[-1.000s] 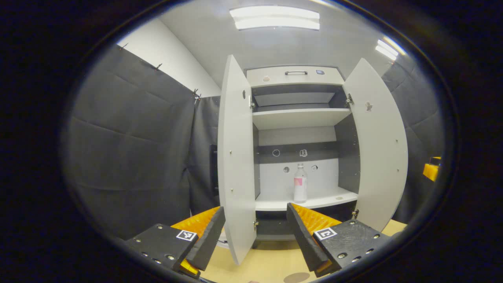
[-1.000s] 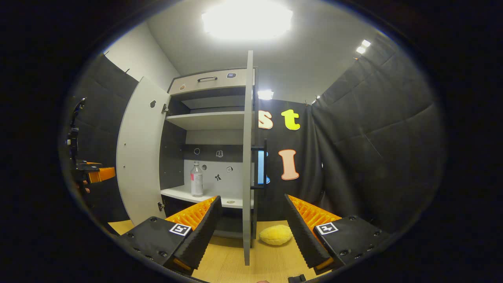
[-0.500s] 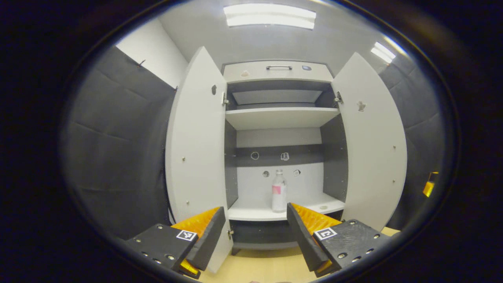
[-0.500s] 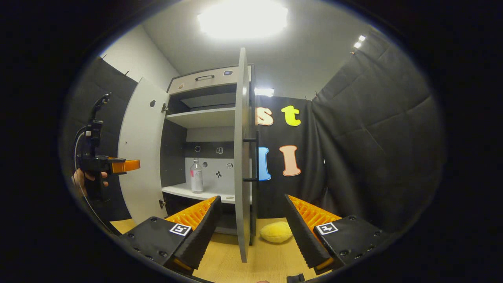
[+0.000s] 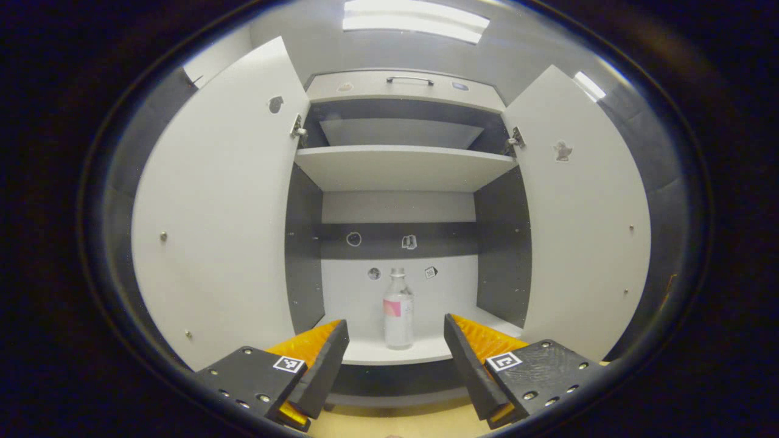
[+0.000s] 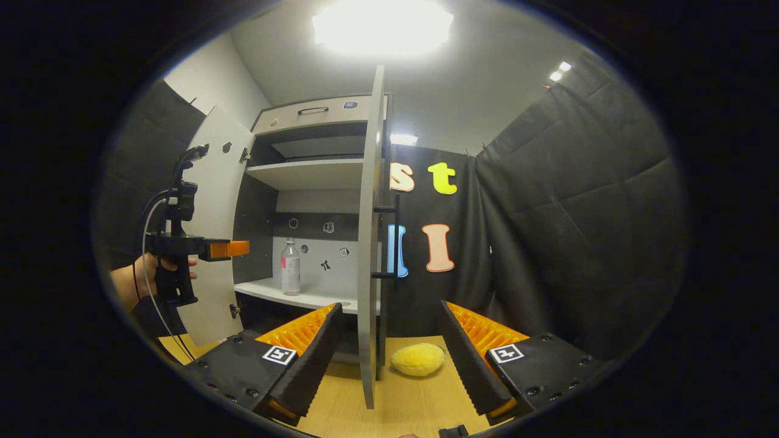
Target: Grasp the bottle in the cabinet with the left hand and place it on the coaster, then close the right door with the right hand and the left door with the left hand.
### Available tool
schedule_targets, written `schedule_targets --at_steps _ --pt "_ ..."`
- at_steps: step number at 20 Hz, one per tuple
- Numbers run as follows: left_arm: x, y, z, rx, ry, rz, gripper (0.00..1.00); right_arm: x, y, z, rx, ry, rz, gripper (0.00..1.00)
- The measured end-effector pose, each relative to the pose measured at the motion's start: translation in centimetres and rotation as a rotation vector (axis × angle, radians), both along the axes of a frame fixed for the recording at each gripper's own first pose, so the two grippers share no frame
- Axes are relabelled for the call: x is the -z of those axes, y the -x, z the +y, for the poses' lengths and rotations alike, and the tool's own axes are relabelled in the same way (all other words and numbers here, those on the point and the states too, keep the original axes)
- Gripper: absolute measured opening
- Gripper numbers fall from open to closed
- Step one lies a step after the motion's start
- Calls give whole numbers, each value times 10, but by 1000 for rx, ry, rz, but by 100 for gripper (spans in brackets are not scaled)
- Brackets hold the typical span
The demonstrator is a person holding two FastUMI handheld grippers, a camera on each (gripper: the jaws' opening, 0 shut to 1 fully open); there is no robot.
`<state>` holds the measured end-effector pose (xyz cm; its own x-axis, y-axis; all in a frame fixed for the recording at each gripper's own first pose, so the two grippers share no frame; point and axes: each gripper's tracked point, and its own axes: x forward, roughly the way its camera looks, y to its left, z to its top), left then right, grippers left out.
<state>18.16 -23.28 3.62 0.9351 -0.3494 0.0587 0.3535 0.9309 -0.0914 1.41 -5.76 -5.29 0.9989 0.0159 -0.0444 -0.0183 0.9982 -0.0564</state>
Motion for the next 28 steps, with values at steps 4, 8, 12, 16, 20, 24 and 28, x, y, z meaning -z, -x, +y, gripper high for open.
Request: schedule_targets --at_steps 4,8,12,16,20,24,28 --pt "17 -43 -19 38 8 19 92 5 -4 1 47 12 2 99" --pt "33 -82 -36 77 15 38 92 7 -6 0 108 18 6 99" --pt "47 -120 -51 91 -8 39 92 10 -10 -3 162 40 14 99" --pt "63 -150 -63 105 -16 51 92 16 -11 -2 207 45 32 99" --pt "76 -175 -73 116 -17 73 92 22 -14 2 240 53 51 99" --pt "92 -200 -79 108 -21 103 92 25 -17 8 257 76 65 99" --pt "97 -208 -83 117 -19 110 92 27 -17 11 262 85 72 99"
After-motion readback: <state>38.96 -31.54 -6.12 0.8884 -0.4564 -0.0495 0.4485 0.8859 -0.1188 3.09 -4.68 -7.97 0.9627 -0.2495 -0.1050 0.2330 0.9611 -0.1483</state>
